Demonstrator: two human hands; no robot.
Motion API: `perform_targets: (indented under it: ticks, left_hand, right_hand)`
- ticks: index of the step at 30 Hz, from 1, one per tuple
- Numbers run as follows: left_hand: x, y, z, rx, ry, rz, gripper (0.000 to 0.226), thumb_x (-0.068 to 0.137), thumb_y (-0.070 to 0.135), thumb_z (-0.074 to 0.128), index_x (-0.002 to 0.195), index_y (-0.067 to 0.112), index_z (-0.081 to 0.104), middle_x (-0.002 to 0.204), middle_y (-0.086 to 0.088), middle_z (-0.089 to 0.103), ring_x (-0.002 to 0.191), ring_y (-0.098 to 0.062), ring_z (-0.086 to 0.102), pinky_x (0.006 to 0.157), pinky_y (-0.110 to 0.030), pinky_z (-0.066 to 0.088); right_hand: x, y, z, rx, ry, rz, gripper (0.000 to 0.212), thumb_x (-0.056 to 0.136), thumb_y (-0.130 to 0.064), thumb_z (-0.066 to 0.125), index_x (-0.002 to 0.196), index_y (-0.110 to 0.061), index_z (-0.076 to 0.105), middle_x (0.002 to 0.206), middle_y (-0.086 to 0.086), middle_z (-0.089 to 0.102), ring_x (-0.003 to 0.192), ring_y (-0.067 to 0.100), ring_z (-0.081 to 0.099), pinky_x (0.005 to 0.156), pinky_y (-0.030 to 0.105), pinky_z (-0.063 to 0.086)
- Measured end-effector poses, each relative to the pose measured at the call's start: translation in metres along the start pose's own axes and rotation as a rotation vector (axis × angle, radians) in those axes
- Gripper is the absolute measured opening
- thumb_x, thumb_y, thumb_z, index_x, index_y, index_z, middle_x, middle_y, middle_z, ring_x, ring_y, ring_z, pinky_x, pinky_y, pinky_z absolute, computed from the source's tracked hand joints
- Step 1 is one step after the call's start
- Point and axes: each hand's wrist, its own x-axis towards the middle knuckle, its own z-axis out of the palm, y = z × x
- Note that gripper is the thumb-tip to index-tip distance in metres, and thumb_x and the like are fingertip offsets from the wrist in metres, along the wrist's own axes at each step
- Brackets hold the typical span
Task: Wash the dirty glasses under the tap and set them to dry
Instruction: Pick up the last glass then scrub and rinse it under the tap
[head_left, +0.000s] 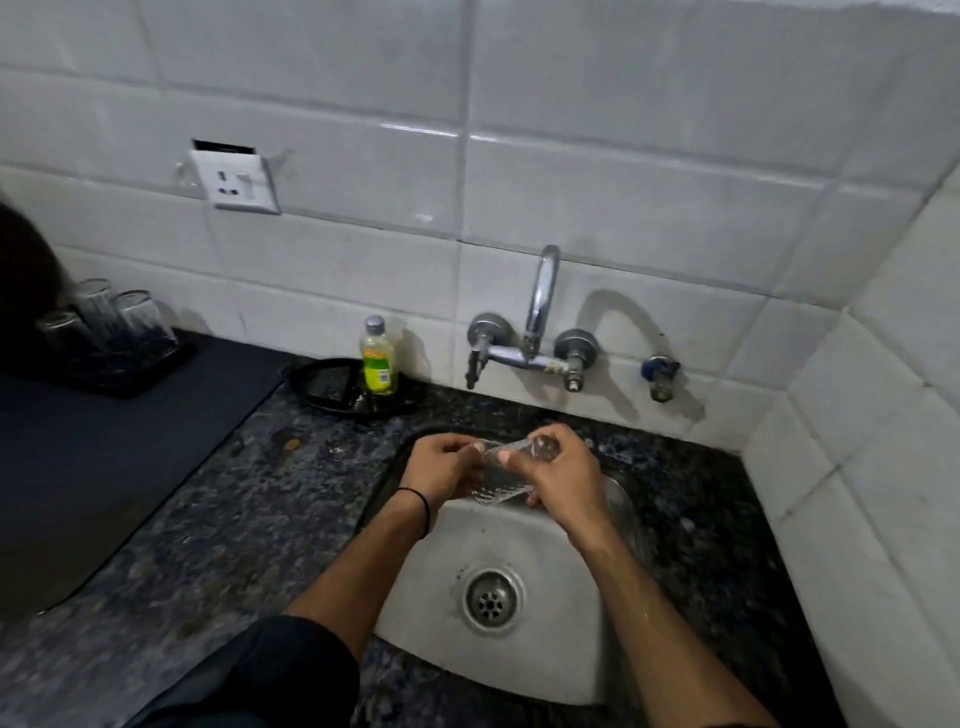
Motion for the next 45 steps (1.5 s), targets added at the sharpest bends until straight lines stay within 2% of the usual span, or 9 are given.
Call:
perform_targets:
  ticks: [6,13,19,22,27,30,36,40,45]
  left_hand:
    - [0.008,0.024,-0.066,0.189,0.171,0.266,0.015,0.080,0.003,0.076,0.082,0.018,0.074,0.081,-0.008,0.075,0.076,-0.023,0.072,0.075,-0.037,0.060]
    - [-0.002,0.061,-0.171,1.021,0.069,0.608,0.023,0.082,0.012,0.067,0.100,0.025,0.075,0.096,0.006,0.075,0.088,-0.015,0.068,0.075,-0.032,0.053]
    - [0.010,0.069,-0.287,0.870,0.373,0.747,0.014,0.093,0.018,0.058,0.098,0.020,0.071,0.104,0.007,0.069,0.096,-0.014,0.061,0.083,-0.030,0.049]
    - [0.028,0.061,-0.362,0.686,0.523,0.659,0.014,0.095,0.015,0.057,0.100,0.017,0.071,0.103,0.006,0.068,0.096,-0.009,0.061,0.082,-0.022,0.048]
    - [0.074,0.033,-0.485,0.641,0.601,0.361,0.018,0.094,0.013,0.058,0.100,0.020,0.073,0.105,0.006,0.069,0.093,-0.005,0.059,0.079,-0.013,0.045]
    - [0.104,0.020,-0.541,0.632,0.624,0.240,0.019,0.093,0.012,0.056,0.101,0.020,0.072,0.107,0.005,0.066,0.096,-0.011,0.061,0.082,-0.022,0.046]
    - [0.159,-0.009,-0.609,0.719,0.619,0.105,0.025,0.093,0.017,0.053,0.114,0.018,0.068,0.125,0.001,0.062,0.118,-0.023,0.055,0.096,-0.041,0.046]
    - [0.180,-0.032,-0.629,0.944,0.471,-0.051,0.048,0.100,0.035,0.047,0.147,0.028,0.042,0.162,0.004,0.023,0.150,-0.024,0.014,0.116,-0.053,0.019]
    - [0.185,-0.064,-0.633,0.997,0.381,-0.109,0.063,0.102,0.050,0.031,0.156,0.042,0.001,0.166,0.008,-0.003,0.152,-0.021,-0.010,0.119,-0.055,-0.007]
  right_hand:
    - [0.001,0.005,0.063,0.193,-0.303,0.007,0.042,0.080,-0.024,0.083,0.108,-0.015,0.054,0.104,0.008,0.066,0.089,0.021,0.068,0.072,0.040,0.061]
    - [0.019,-0.042,0.190,0.254,-0.542,-0.175,0.060,0.071,0.001,0.084,0.119,-0.027,0.060,0.103,-0.005,0.074,0.092,0.008,0.072,0.081,0.030,0.059]
    - [0.027,-0.087,0.302,0.452,-0.596,-0.167,0.060,0.062,-0.015,0.088,0.113,-0.017,0.056,0.105,0.000,0.071,0.093,0.013,0.069,0.075,0.027,0.057]
    - [0.040,-0.109,0.367,0.373,-0.601,-0.131,0.056,0.074,-0.005,0.084,0.118,-0.025,0.056,0.110,-0.001,0.064,0.095,0.012,0.066,0.073,0.022,0.053]
    - [0.070,-0.153,0.467,0.365,-0.637,-0.072,0.063,0.076,-0.011,0.082,0.128,-0.031,0.055,0.097,0.007,0.056,0.087,0.019,0.063,0.071,0.037,0.061]
    - [0.091,-0.178,0.510,0.248,-0.614,-0.123,0.070,0.079,-0.013,0.082,0.137,-0.035,0.048,0.101,0.012,0.058,0.087,0.019,0.065,0.068,0.037,0.062]
    - [0.126,-0.220,0.580,-0.056,-0.485,-0.231,0.048,0.068,-0.019,0.089,0.103,-0.029,0.057,0.093,-0.004,0.063,0.081,0.012,0.062,0.072,0.035,0.055]
    - [0.144,-0.241,0.620,-0.415,-0.466,-0.415,0.056,0.064,-0.020,0.089,0.115,-0.025,0.067,0.116,0.004,0.060,0.103,0.022,0.059,0.081,0.026,0.051]
    - [0.149,-0.255,0.656,-0.748,-0.509,-0.587,0.049,0.070,-0.017,0.077,0.116,-0.017,0.060,0.104,0.011,0.060,0.109,0.036,0.048,0.093,0.037,0.044]
